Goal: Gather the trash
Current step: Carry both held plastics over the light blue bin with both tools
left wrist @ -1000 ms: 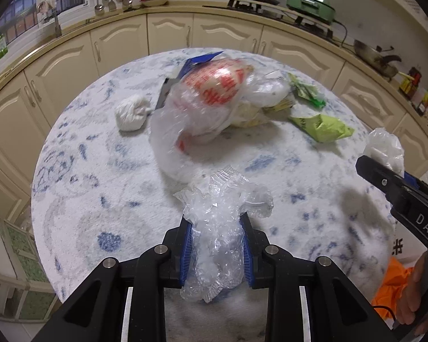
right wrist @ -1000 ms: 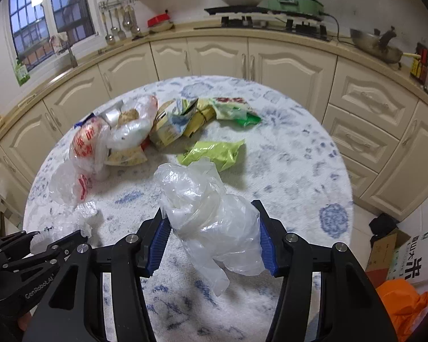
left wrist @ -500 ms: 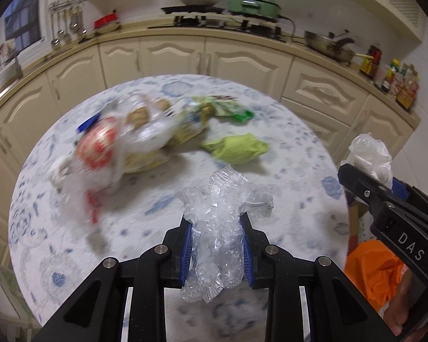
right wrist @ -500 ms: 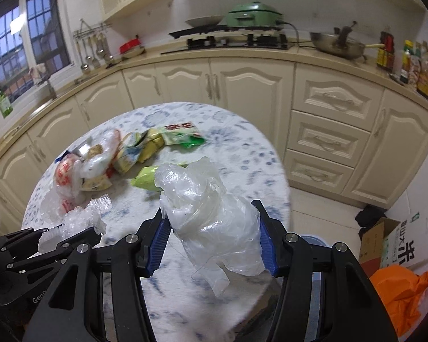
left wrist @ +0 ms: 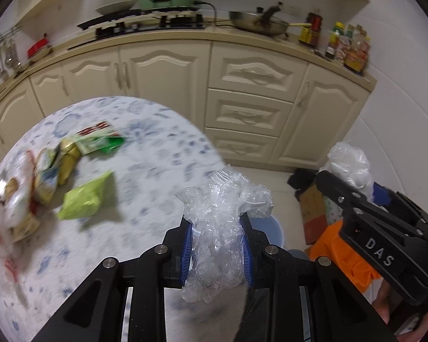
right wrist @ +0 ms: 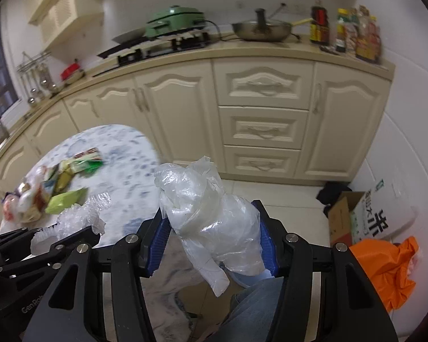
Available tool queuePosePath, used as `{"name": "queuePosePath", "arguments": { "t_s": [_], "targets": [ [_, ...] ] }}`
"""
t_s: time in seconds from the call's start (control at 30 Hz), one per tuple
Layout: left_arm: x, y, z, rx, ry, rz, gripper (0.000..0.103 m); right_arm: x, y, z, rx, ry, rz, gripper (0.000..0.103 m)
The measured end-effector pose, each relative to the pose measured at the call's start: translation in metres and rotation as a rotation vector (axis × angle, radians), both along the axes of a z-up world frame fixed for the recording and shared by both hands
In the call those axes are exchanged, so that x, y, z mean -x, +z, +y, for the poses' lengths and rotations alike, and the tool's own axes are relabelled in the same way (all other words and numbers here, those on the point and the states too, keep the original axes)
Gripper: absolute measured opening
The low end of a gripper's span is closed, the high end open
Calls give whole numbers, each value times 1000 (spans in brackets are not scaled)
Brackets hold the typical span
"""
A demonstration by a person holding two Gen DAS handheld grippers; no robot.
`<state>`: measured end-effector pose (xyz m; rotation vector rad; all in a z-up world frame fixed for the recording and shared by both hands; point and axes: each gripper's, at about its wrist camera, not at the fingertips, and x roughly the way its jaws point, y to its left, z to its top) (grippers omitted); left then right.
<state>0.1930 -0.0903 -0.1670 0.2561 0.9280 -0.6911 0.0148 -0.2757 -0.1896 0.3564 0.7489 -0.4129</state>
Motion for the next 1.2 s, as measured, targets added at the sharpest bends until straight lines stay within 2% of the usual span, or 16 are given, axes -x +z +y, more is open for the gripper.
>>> {"name": "queuePosePath", "arguments": {
  "t_s": [0.2, 0.4, 0.67, 0.77, 0.83, 0.9, 1.1, 1.2],
  "targets": [
    [-15, -15, -50, -24, -49, 16, 25, 0, -19, -44, -17, -61, 42, 56],
    [-26, -36, -97, -78, -67, 21, 25, -9, -53, -81, -80, -95, 106, 56],
    [-45, -66, -149, -115, -85, 65, 25, -21, -87, -105, -146, -89, 174, 57],
    [-52, -76, -163, -122, -93, 85, 25, -22, -94, -114, -166, -88, 170, 64],
    [-57, -83, -173, -137, -90, 86, 25, -22, -97, -119, -171, -90, 177, 84],
    [-61, -88, -183, -147, -93, 90, 25, -20, -100, -124, -163, -111, 178, 89],
    [-71, -107, -216, -168, -120, 114, 26, -6, -115, -147, -209, -182, 221, 90],
    [-73, -113, -232, -126, -152, 137, 32, 7, -119, -158, -207, -234, 238, 90]
  ]
}}
